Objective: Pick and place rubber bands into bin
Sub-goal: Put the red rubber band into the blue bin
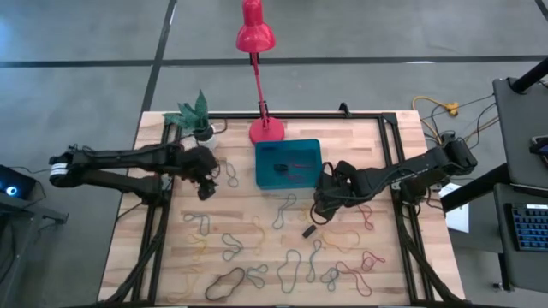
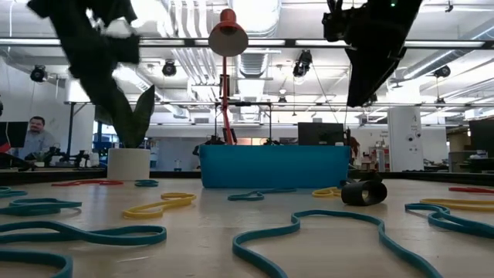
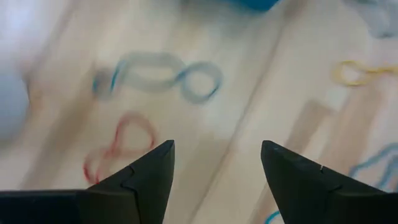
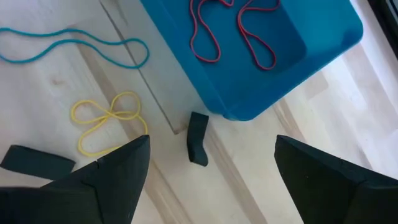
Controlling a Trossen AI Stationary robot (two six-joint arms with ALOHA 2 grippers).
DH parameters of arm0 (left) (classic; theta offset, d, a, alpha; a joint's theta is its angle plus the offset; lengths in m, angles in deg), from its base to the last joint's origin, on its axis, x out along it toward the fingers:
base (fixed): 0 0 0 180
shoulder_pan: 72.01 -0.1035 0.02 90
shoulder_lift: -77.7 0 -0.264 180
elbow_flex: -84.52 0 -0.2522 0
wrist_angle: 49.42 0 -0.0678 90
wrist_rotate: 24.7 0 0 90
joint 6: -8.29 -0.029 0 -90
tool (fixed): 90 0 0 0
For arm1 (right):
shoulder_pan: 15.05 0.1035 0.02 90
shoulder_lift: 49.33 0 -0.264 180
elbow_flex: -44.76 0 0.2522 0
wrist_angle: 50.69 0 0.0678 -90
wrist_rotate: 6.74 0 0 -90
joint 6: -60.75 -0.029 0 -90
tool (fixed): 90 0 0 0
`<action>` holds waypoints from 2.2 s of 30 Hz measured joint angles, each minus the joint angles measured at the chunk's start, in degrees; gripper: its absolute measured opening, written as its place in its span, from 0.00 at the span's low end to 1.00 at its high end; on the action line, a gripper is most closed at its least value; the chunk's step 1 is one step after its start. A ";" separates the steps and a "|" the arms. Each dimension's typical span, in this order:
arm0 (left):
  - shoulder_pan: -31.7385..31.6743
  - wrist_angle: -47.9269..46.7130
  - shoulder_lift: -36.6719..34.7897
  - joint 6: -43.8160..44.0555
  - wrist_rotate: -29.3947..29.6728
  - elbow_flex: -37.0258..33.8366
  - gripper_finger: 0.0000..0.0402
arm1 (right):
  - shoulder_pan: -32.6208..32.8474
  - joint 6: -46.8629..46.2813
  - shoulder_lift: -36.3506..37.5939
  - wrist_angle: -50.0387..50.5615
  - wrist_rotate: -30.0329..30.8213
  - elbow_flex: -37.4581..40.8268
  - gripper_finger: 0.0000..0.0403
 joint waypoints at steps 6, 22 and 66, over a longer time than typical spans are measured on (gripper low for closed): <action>-0.04 -1.58 -1.87 15.87 6.51 -5.30 0.50 | -1.06 0.28 0.00 -0.13 0.00 0.09 0.81; -10.82 -2.57 7.67 23.91 11.01 -8.28 0.43 | -8.69 0.85 0.00 -1.32 -3.08 0.01 0.81; -23.32 10.49 15.87 10.83 0.95 -12.57 0.11 | -8.61 -0.24 0.00 -3.12 -6.05 -0.04 0.81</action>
